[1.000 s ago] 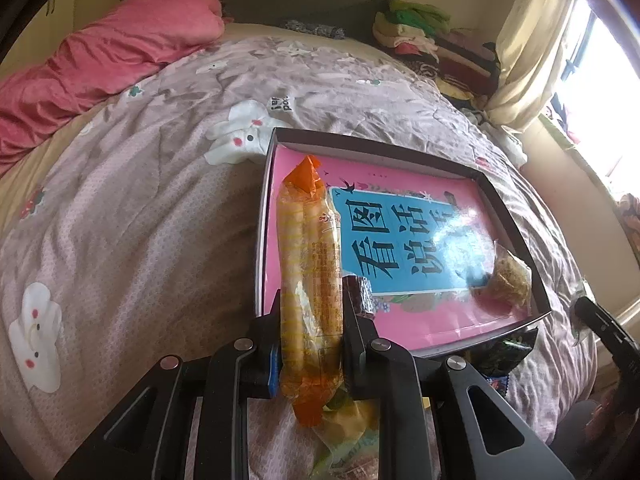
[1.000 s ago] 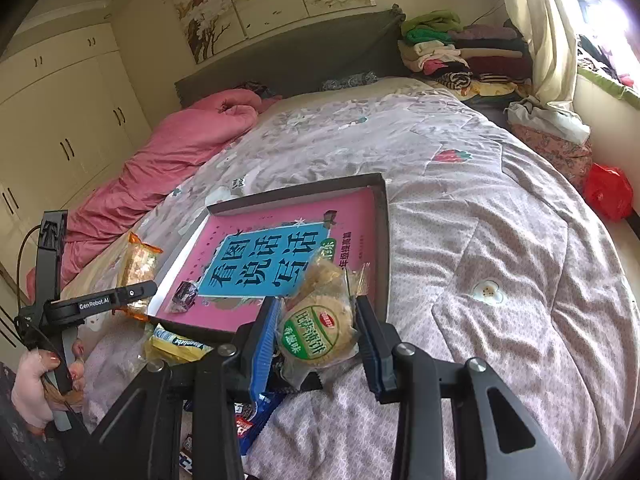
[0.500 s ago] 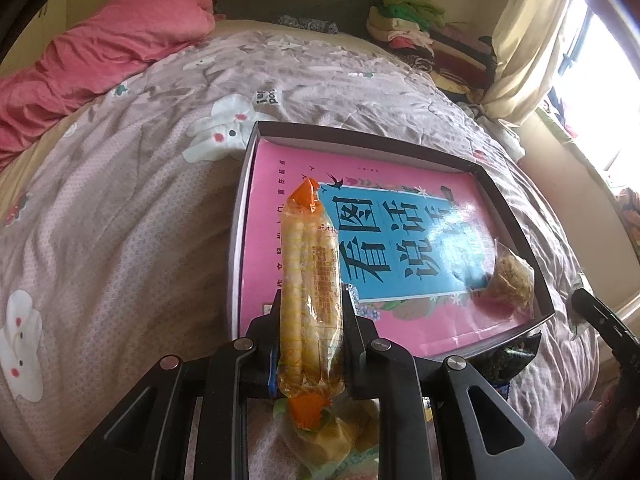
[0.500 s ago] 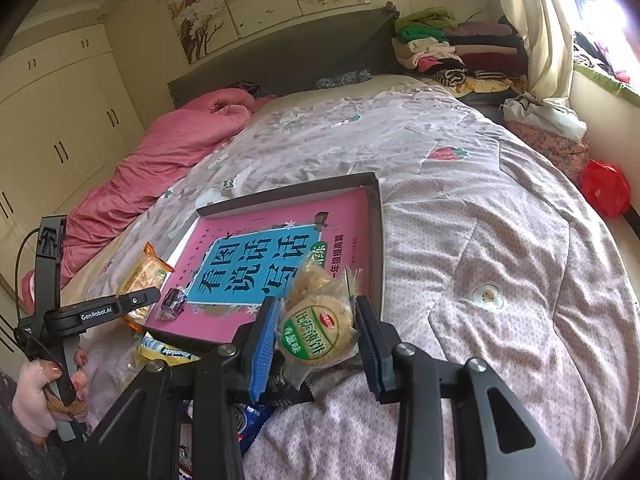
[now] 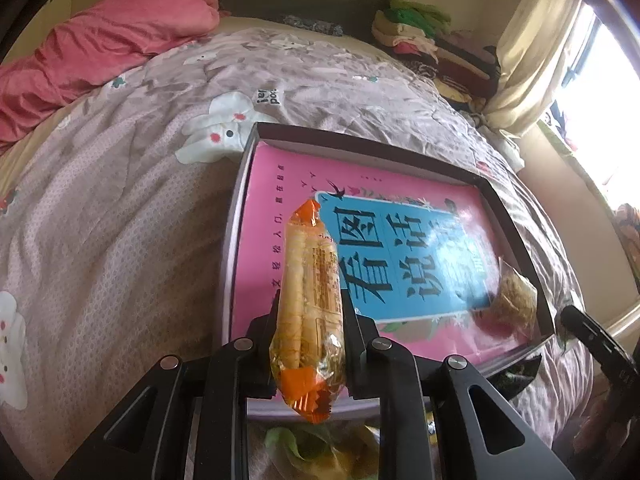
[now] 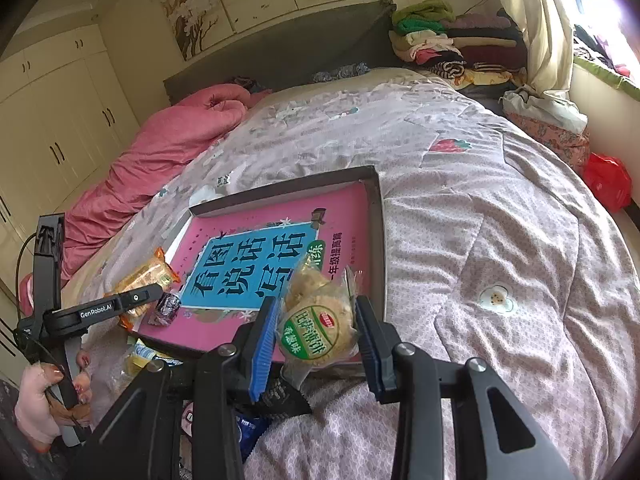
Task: Organize snacks
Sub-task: 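Carry the biscuit pack and green-labelled cake over the tray with both tools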
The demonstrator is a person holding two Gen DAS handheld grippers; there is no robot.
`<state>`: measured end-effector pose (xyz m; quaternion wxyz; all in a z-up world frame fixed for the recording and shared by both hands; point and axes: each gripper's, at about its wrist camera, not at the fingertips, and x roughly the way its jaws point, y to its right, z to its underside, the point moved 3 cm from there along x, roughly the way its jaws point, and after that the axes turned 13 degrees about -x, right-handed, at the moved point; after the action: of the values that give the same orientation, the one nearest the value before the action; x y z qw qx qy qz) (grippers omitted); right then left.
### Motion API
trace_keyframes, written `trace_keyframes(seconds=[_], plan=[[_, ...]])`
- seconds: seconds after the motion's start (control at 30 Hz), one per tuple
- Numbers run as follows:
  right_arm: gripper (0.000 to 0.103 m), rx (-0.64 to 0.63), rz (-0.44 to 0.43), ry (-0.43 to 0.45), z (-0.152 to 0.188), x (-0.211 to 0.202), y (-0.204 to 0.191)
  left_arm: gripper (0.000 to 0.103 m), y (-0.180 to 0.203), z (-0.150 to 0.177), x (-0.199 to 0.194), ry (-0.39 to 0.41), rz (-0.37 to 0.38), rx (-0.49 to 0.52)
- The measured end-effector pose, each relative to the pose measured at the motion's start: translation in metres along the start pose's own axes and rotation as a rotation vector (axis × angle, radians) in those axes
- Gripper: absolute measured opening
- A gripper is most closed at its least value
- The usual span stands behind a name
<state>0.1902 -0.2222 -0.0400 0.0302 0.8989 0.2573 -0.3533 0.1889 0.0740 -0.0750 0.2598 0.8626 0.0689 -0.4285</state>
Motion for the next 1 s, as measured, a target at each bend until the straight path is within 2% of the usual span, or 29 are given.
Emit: trace_keyframes(seconds=[0.2, 0.6, 1.0], plan=[[0.038, -0.001, -0.005, -0.009, -0.001, 0.008, -0.001, 0.023, -0.014, -0.006, 0.008, -0.008, -0.005, -0.043], [0.038, -0.042, -0.037, -0.019, -0.008, 0.022, -0.019, 0.023, -0.005, 0.006, 0.011, -0.017, 0.012, 0.007], [0.038, -0.071, -0.069, -0.041, -0.008, 0.039, -0.039, 0.023, -0.001, 0.012, 0.009, -0.027, 0.040, -0.010]])
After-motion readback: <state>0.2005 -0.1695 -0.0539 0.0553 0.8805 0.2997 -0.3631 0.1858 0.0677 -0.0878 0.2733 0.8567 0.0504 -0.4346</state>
